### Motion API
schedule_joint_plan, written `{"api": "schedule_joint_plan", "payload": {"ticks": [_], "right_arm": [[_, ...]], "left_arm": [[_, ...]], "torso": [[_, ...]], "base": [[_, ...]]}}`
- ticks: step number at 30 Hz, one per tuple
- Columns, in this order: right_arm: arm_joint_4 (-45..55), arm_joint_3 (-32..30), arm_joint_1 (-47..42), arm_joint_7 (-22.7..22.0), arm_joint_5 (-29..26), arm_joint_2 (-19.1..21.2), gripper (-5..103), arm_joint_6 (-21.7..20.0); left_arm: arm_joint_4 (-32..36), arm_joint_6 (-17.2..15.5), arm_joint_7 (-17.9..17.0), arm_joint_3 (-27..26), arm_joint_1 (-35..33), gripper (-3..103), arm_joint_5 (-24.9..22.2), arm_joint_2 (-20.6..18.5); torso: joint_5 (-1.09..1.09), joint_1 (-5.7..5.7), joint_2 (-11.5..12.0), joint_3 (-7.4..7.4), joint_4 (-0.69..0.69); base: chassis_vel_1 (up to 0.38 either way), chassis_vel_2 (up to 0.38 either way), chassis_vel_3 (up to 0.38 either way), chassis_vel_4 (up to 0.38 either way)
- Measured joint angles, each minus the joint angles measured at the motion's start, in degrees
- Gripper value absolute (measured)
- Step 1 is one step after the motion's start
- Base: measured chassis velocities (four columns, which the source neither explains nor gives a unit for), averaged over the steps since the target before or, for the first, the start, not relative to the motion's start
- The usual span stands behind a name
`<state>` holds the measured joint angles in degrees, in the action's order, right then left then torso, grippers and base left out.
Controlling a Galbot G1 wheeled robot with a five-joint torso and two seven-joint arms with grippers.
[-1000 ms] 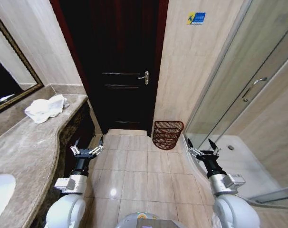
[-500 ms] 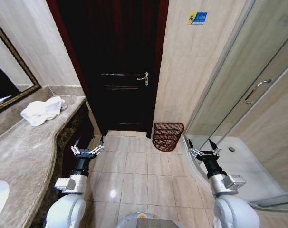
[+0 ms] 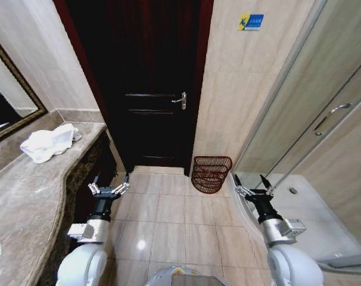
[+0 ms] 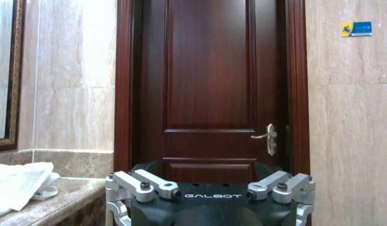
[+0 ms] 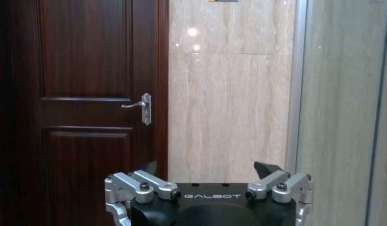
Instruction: Discard the used towel into the hamper.
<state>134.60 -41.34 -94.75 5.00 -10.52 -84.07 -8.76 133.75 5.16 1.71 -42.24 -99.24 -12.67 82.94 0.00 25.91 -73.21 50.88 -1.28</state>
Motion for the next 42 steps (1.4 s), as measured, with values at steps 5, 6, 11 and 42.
{"api": "schedule_joint_plan", "payload": {"ticks": [5, 6, 11, 42], "right_arm": [[-0.1, -0.1, -0.1, 0.1, 0.0, 0.0, 100, 0.1], [-0.2, -0.1, -0.1, 0.1, 0.0, 0.0, 100, 0.2], [-0.3, -0.3, 0.0, 0.2, 0.0, 0.1, 100, 0.2], [-0.9, -0.1, 0.0, 0.9, 0.0, 0.2, 100, 0.8]], "left_arm": [[0.0, 0.2, 0.2, 0.0, 0.0, 100, 0.0, 0.0], [0.0, 0.2, 0.3, 0.0, 0.0, 100, 0.0, 0.0], [0.0, 0.5, 0.5, -0.1, 0.0, 100, 0.0, 0.1], [-0.5, 1.6, 1.1, -0.6, -0.2, 100, 0.1, -0.1]], "torso": [[0.00, 0.00, 0.0, 0.00, 0.00], [0.00, 0.00, 0.0, 0.00, 0.00], [0.00, 0.00, 0.0, 0.00, 0.00], [0.00, 0.01, 0.0, 0.00, 0.00]], "base": [[-0.051, 0.055, 0.056, -0.043], [-0.060, 0.054, 0.067, -0.056], [-0.045, 0.074, 0.074, -0.043], [-0.011, 0.127, 0.132, -0.012]]}}
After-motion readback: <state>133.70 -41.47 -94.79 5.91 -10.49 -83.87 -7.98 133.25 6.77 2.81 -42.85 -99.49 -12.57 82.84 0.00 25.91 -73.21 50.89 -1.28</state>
